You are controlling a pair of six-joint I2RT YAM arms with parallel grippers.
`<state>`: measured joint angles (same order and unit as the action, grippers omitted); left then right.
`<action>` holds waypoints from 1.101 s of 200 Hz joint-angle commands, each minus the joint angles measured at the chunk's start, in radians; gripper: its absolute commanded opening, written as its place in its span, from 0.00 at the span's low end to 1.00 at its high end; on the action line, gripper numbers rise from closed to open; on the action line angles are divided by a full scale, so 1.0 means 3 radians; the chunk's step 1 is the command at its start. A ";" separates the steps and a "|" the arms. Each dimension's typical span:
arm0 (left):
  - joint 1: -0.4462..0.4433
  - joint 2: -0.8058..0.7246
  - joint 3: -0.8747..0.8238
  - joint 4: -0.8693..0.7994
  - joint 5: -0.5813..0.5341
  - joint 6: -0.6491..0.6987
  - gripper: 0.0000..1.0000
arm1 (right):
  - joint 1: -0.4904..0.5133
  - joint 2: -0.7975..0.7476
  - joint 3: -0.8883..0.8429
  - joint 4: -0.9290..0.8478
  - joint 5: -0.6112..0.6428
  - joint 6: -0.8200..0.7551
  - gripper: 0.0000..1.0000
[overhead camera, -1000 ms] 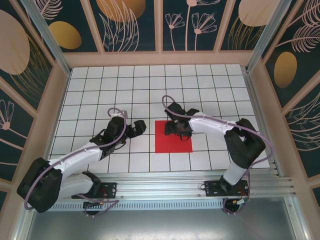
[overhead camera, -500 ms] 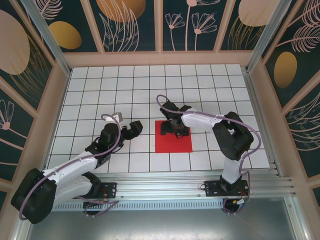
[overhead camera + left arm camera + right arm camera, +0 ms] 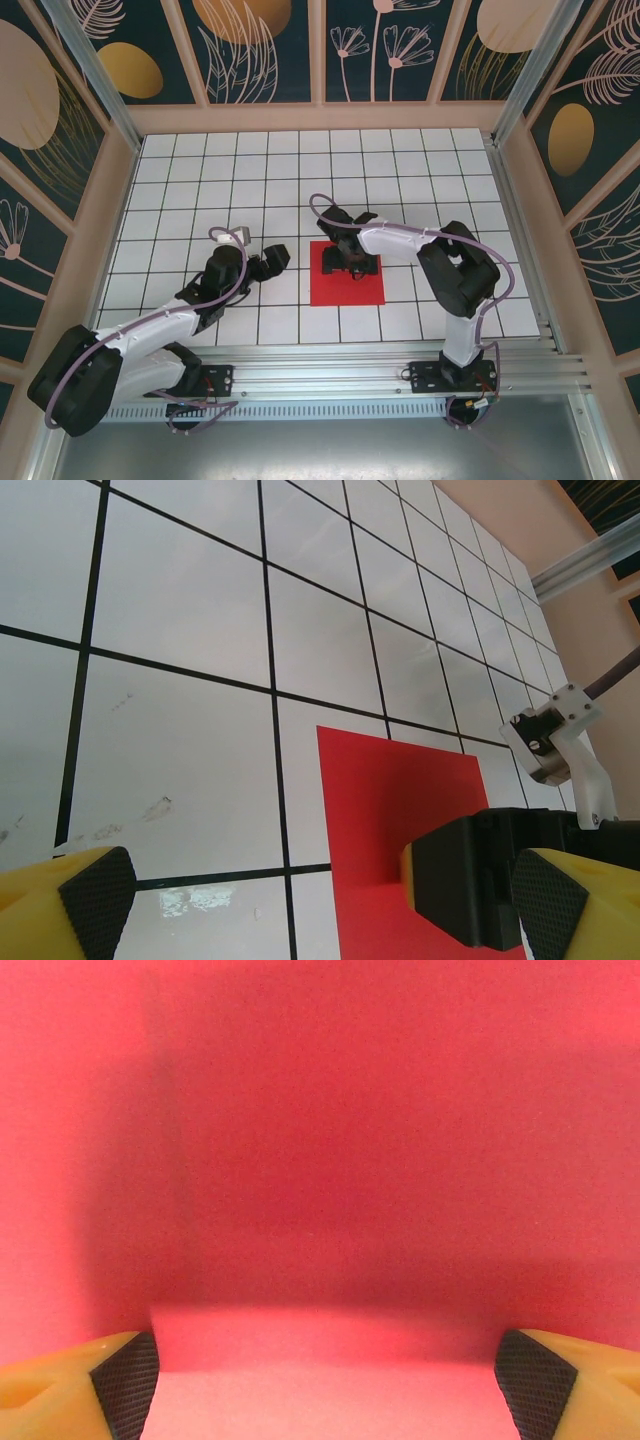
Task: Fold a paper plane with a square sheet of paper (pick it up from the middle)
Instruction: Fold the square sheet of paper in half at the center of the table.
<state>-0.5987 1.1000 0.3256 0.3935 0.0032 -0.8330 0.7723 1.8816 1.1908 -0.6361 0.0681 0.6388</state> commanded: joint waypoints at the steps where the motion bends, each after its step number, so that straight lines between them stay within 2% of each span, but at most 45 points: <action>1: -0.0024 0.0010 0.0034 0.0060 0.0065 -0.0041 0.98 | 0.0044 0.0265 -0.0094 -0.0044 -0.0161 0.0105 0.89; 33: -0.0024 0.0025 0.0038 0.0046 0.0065 -0.0039 0.99 | 0.0079 0.0338 0.0002 -0.0200 0.0035 0.0115 0.87; 97: -0.0024 0.0075 0.0090 -0.0057 0.0111 -0.0026 0.98 | 0.0079 0.0308 -0.0032 -0.0094 -0.0044 0.0093 0.74; 131: -0.0019 0.0065 0.0121 -0.0150 0.0104 0.0015 0.98 | 0.0062 0.0254 -0.0077 -0.0022 -0.0084 0.0065 0.70; 220: -0.0024 0.0077 0.0135 -0.0177 0.0121 0.0000 0.99 | 0.0044 -0.0042 -0.0010 -0.0065 -0.0016 0.0023 0.48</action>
<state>-0.5987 1.1156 0.3386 0.3538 0.0223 -0.8352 0.7864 1.8896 1.2114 -0.6426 0.0853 0.6533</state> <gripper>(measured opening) 0.985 0.491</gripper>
